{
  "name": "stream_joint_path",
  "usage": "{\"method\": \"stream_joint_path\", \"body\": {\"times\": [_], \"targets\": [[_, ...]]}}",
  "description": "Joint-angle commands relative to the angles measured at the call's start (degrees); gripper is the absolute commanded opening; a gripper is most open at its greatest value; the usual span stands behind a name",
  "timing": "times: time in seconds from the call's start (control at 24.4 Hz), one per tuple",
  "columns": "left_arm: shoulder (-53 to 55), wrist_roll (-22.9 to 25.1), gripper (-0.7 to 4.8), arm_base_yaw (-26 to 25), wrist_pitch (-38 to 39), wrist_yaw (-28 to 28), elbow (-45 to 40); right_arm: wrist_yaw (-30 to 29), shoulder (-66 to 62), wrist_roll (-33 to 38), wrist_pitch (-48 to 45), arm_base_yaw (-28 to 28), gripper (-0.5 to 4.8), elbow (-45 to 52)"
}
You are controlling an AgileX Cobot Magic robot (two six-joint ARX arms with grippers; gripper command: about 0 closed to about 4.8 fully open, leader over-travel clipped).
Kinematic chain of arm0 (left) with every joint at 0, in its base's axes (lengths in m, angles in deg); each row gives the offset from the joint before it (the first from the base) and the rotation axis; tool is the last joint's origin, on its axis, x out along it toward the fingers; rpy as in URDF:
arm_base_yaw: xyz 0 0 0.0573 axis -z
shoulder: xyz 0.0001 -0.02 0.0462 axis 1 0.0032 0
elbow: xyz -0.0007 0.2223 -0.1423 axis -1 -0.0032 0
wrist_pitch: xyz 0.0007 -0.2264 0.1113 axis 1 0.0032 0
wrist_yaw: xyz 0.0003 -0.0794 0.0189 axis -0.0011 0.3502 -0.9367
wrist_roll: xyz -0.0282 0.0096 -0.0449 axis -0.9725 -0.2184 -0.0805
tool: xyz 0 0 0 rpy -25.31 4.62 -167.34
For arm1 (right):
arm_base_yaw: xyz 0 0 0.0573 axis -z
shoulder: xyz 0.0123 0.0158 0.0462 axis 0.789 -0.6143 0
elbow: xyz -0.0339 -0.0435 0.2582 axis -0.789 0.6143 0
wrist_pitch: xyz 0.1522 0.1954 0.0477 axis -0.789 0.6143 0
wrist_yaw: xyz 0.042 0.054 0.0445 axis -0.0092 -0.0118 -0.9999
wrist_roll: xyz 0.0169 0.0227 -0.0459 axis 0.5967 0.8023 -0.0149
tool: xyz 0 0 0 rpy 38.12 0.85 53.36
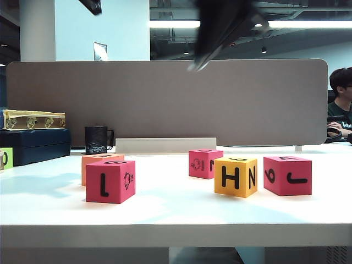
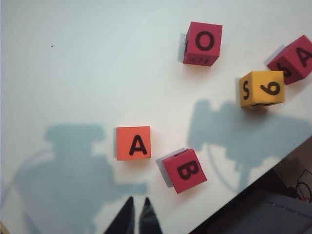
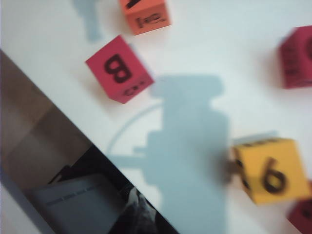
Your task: Select the appropriate blocks from the scattered letter blocks on the table and arrange them in a row to spell out "ALOHA".
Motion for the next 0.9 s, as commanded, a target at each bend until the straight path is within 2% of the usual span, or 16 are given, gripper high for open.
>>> {"method": "stream_joint_path", "body": {"times": [0.04,0.21,0.37,0.53,0.78,0.9], "targets": [[-2.8,0.0,-0.06,-0.1,1.0,0.4,0.1,-0.3,-3.8,-0.4,-4.2,-3.0,-0.05,-0.1],[-5.8,0.0,-0.06,-0.5,1.0,2.1,-0.2,-0.3,-9.1,-0.6,-8.8,-6.0,-0.04,-0.2],[-9.2,0.0,-0.06,-0.5,1.0,10.0,-0.8,-0.3,-14.1,-0.8,-12.8,-9.1,-0.05,-0.2],[-10.5,0.0,-0.06,-0.4,1.0,10.0,-0.9,0.0,-17.6,-1.0,-16.3,-12.0,-0.05,-0.3],[-10.4,1.2,-0.06,-0.4,0.9,9.8,-0.9,0.7,-21.7,-1.2,-22.0,-13.4,-0.04,-0.3],[-10.5,1.2,-0.06,-0.4,0.9,9.7,-0.9,4.0,-22.7,-1.2,-22.9,-13.3,-0.04,-0.3]]}}
